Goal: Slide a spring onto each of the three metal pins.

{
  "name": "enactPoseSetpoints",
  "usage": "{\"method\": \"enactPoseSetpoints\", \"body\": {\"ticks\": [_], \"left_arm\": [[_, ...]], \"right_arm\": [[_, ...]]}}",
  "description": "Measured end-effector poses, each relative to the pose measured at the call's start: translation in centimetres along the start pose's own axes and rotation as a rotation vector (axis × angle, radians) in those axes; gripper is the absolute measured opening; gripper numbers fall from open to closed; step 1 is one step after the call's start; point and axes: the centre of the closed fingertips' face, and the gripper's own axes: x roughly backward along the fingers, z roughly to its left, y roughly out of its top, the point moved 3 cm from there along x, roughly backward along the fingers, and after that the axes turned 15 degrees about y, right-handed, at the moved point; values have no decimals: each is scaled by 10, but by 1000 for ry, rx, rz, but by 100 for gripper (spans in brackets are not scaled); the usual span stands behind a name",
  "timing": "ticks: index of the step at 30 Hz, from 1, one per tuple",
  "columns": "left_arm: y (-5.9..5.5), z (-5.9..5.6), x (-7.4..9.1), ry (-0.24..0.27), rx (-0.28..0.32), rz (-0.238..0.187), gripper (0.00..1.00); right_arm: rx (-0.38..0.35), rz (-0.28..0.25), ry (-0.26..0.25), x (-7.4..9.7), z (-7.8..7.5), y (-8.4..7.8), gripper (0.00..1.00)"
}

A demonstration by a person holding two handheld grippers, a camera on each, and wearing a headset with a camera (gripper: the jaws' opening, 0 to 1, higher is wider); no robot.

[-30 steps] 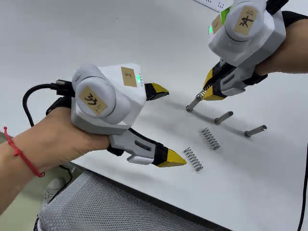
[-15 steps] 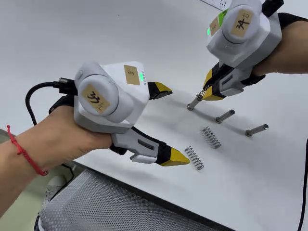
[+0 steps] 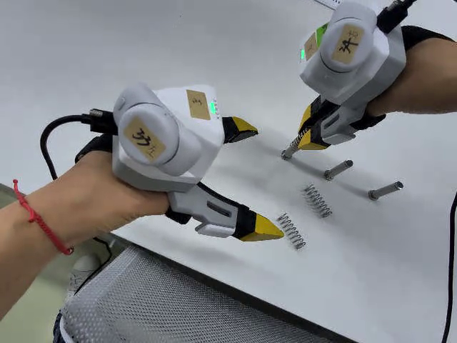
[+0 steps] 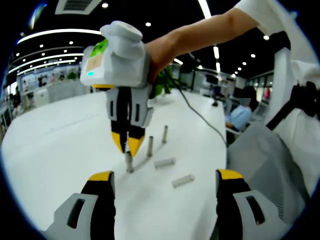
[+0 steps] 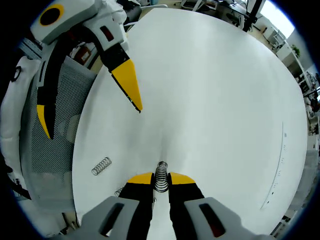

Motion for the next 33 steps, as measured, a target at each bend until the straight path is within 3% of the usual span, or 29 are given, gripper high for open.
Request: {"method": "enactPoseSetpoints", "body": {"ticks": [19, 33], "left_arm": [[-3, 0, -1, -2, 4, 6, 83], [-2, -2, 0, -4, 7, 9, 83]], "right_arm": [[-9, 5, 6, -20, -6, -2, 12], [-16, -3, 5, -25, -8, -2, 12]]}}
